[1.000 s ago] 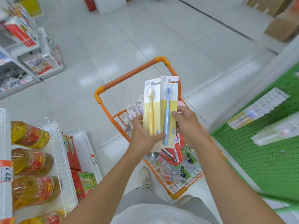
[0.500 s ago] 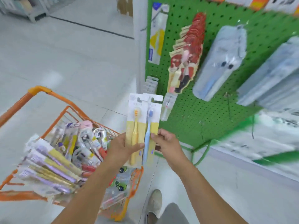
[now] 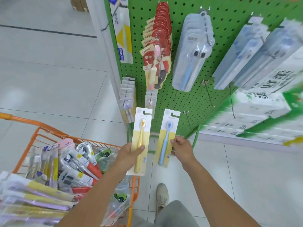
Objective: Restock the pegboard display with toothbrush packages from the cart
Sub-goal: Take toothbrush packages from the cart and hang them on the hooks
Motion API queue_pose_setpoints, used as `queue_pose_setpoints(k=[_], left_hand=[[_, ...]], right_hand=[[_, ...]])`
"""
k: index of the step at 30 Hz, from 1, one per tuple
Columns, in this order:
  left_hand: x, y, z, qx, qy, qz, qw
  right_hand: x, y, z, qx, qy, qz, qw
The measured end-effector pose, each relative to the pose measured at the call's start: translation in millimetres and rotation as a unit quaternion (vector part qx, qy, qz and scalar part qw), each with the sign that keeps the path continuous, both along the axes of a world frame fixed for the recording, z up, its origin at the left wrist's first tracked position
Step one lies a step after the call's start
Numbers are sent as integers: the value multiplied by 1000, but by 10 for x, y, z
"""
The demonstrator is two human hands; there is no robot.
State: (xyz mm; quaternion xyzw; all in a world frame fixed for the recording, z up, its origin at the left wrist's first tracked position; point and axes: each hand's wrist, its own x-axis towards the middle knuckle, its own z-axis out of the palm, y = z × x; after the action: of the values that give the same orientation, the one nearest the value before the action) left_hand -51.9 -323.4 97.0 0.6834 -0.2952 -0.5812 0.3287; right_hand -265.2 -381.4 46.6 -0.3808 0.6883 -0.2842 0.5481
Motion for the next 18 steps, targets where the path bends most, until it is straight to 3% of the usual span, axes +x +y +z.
queue_pose_setpoints(k=[18], left_hand=[[-542,-402,-154,19,-27,46,998]], right_hand=[[-326,-718,-470,12,35,74,997]])
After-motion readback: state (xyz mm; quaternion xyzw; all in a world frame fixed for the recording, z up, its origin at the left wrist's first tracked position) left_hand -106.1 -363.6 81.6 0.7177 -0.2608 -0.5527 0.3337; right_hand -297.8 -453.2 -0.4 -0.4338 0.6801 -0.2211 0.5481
